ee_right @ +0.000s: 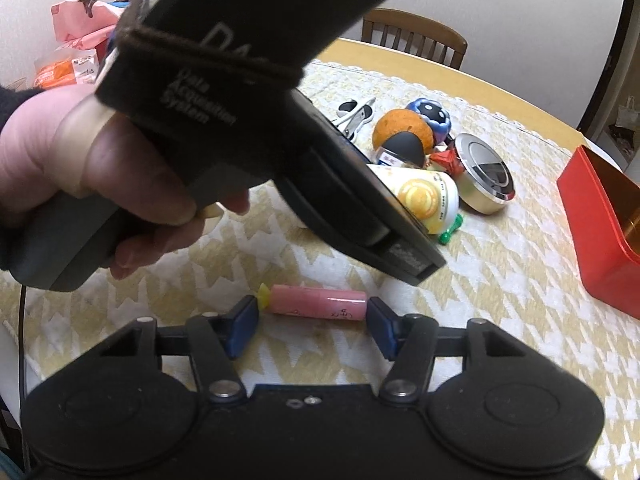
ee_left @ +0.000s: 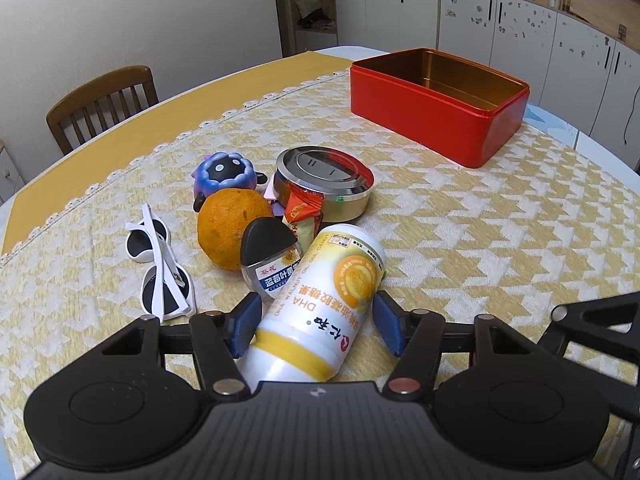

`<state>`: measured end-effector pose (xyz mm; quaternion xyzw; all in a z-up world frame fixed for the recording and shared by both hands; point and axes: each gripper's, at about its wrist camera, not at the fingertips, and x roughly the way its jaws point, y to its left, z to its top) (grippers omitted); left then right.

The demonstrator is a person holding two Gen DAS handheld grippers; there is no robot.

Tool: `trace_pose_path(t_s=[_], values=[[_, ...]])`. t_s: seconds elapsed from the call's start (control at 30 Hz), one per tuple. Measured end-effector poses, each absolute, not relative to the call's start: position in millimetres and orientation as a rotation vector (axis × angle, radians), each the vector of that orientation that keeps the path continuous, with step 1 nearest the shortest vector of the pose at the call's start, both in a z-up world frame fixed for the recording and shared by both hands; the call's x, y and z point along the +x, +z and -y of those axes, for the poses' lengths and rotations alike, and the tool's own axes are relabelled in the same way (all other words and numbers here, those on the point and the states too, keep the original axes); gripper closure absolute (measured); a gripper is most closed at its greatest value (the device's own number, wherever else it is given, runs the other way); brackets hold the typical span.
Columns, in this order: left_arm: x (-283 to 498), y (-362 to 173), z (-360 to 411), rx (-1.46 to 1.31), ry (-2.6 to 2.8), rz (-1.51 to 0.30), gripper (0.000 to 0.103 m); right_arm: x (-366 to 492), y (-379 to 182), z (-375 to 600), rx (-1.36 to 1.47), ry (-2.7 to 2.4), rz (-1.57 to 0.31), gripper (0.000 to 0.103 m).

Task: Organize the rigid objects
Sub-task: 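Grasp the white DHA bottle with the left tool while the right tool grasps the pink lip balm, then carry the DHA bottle and lip balm into the red tin box with both tools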

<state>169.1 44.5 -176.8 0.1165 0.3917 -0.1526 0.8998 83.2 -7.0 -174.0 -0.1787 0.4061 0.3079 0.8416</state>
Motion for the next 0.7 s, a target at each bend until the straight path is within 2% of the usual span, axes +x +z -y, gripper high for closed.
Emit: trace_pose_path(t_s=[0.23, 0.7], values=[[159, -174, -43, 0.275, -0.297, -0.793, 0.058, 82, -164, 20, -0.379, 0.604, -0.86, 0.045], [136, -142, -56, 0.165, -0.29, -0.776, 0.059, 86, -136, 74, -0.31, 0.454, -0.844, 0.045]])
